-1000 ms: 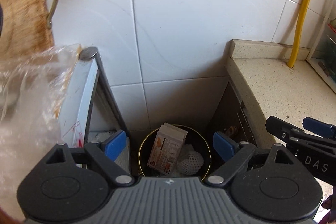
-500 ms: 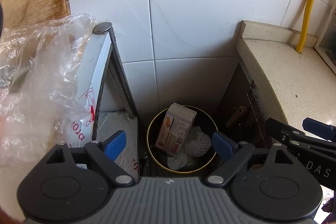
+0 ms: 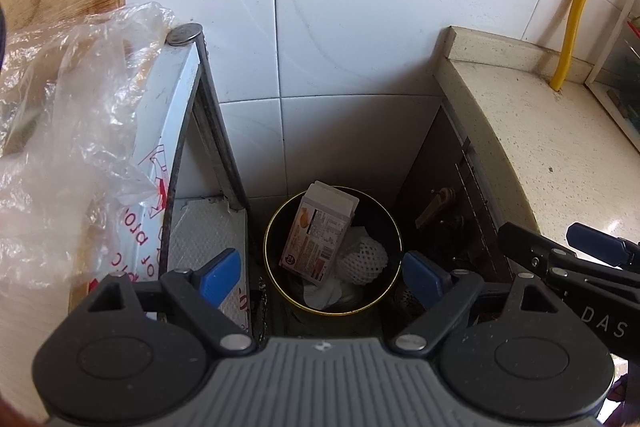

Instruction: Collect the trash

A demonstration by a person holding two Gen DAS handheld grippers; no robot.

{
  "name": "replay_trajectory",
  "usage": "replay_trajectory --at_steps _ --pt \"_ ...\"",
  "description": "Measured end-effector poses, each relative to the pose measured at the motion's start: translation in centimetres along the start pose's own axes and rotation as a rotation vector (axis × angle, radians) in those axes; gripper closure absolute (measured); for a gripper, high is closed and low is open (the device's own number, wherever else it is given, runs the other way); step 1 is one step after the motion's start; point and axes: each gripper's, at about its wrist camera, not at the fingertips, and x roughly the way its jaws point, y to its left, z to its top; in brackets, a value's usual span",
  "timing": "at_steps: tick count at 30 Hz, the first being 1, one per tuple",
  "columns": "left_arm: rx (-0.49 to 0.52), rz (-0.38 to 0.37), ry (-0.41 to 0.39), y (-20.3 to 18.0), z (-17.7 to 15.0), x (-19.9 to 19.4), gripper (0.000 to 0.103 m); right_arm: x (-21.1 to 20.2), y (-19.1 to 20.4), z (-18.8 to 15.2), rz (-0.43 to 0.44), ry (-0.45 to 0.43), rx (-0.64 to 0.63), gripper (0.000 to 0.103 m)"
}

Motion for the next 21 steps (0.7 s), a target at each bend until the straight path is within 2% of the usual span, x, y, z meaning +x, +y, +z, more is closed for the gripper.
replay_trajectory --at_steps 6,11,21 --pt "0.022 0.02 0.003 0.01 -0.18 -0.1 0.02 0.06 0.32 -0.25 0.0 0.011 -0.012 0.016" --pt "0.0 0.017 0.027 0.37 -0.64 0.2 0.02 0.23 0.39 -0.7 0.005 0.026 -0.011 0.016" --pt "0.023 0.014 -0.009 0.02 -0.74 -0.42 0.02 -0.11 0.18 -0.83 0.015 0.019 0.006 0.016"
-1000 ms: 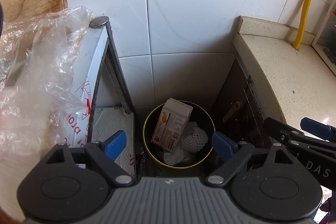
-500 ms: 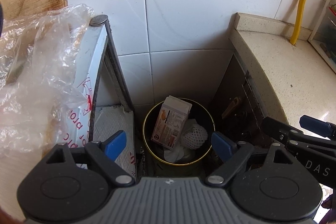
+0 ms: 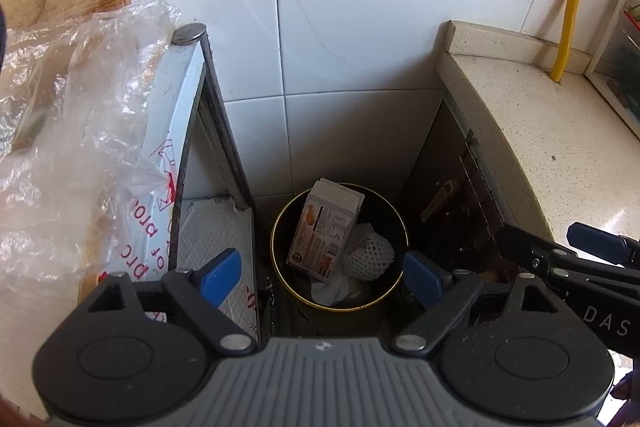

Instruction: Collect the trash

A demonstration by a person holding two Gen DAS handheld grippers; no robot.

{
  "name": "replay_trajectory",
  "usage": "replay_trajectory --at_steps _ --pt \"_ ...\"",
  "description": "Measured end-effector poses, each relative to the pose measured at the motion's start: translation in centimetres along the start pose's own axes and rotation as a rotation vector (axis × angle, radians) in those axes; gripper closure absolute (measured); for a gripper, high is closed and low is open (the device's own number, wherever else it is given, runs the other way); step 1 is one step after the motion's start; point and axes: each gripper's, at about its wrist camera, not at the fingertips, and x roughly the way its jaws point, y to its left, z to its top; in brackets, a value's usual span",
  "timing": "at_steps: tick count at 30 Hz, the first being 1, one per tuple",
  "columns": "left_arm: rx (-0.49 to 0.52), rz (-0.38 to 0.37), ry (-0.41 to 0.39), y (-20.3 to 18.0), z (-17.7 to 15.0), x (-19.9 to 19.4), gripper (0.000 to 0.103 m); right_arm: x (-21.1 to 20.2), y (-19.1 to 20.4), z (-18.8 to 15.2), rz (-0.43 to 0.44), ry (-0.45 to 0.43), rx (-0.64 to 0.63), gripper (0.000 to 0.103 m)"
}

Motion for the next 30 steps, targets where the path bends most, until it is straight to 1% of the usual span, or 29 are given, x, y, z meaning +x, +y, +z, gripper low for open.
replay_trajectory --at_steps 5,7,11,16,18,20,23,25,27,28,30 --pt "0.027 0.022 -0.042 -0.7 -0.2 -0.9 0.02 -0.4 -0.3 0.1 0.01 -0.006 0.009 0.016" --pt "0.023 0.018 -0.055 -0.7 -0.1 -1.1 0.02 -0.7 -0.3 0.1 0.014 -0.015 0.012 0.016" --pt "-0.007 -0.03 -0.056 -0.2 0.0 -1.3 0.02 -1.2 -0.4 0.2 0.022 -0.031 0.013 0.016" --pt "-0.065 -0.121 -0.033 0.5 -0.1 -1.3 0.028 -1.6 -0.5 0.3 0.039 -0.05 0.016 0.016" --pt "-0.054 -0.14 -0.027 0.3 -0.1 -1.3 0.03 -1.9 -0.6 0.3 0.043 -0.059 0.017 0.016" --pt "-0.012 -0.125 -0.026 -0.3 -0.1 -1.4 0.03 -2.0 -0.7 0.4 0.04 -0.063 0.015 0.016" --pt "0.018 -0.114 -0.015 -0.7 0.3 -1.2 0.027 -1.9 -0.8 0.4 0.036 -0.059 0.018 0.016" --pt "0.034 -0.084 -0.021 -1.0 0.4 -1.3 0.022 -1.9 -1.0 0.3 0.037 -0.057 0.03 0.016" --pt "0.042 -0.031 -0.015 -1.4 0.6 -1.2 0.011 -1.9 -1.1 0.3 0.038 -0.057 0.038 0.016" --pt "0.048 -0.012 -0.01 -1.5 0.7 -1.2 0.01 -1.8 -1.1 0.3 0.037 -0.056 0.041 0.016" --pt "0.076 0.003 -0.037 -1.6 0.8 -1.2 0.01 -1.7 -1.1 0.3 0.038 -0.052 0.042 0.016"
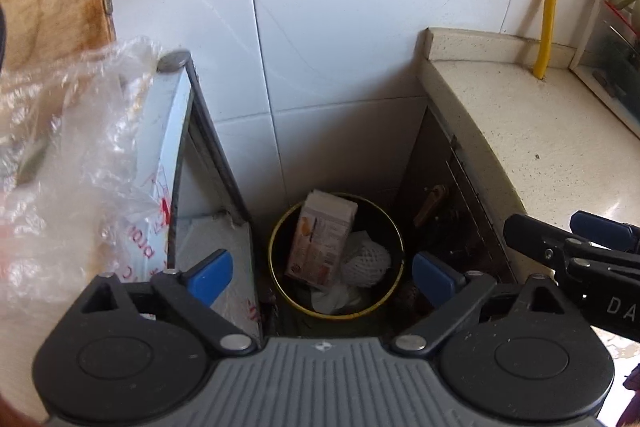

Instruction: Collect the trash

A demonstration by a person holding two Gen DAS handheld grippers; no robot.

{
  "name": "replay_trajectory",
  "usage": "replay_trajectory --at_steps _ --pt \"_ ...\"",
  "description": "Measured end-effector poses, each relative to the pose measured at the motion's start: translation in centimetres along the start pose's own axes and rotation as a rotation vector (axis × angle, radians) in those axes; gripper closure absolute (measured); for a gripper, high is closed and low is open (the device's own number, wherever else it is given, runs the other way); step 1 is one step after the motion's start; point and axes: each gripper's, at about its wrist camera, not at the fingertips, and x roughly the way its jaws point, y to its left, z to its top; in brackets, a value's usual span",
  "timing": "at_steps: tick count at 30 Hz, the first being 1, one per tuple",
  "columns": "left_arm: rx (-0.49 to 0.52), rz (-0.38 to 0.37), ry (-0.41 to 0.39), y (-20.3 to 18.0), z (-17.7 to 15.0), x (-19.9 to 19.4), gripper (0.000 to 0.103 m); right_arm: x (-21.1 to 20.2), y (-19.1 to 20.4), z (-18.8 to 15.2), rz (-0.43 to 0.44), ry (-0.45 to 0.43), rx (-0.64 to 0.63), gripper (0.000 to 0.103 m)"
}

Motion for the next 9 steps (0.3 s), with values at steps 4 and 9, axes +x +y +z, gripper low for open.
replay_trajectory --at_steps 4,9 --pt "-0.015 -0.018 -0.007 0.4 -0.05 0.26 0.011 -0.02 0.04 0.03 0.004 -0.003 0.006 0.016" --pt "0.011 0.0 -0.048 0.01 -0.07 -0.29 0.009 -0.22 -0.18 0.03 0.001 -0.011 0.013 0.015"
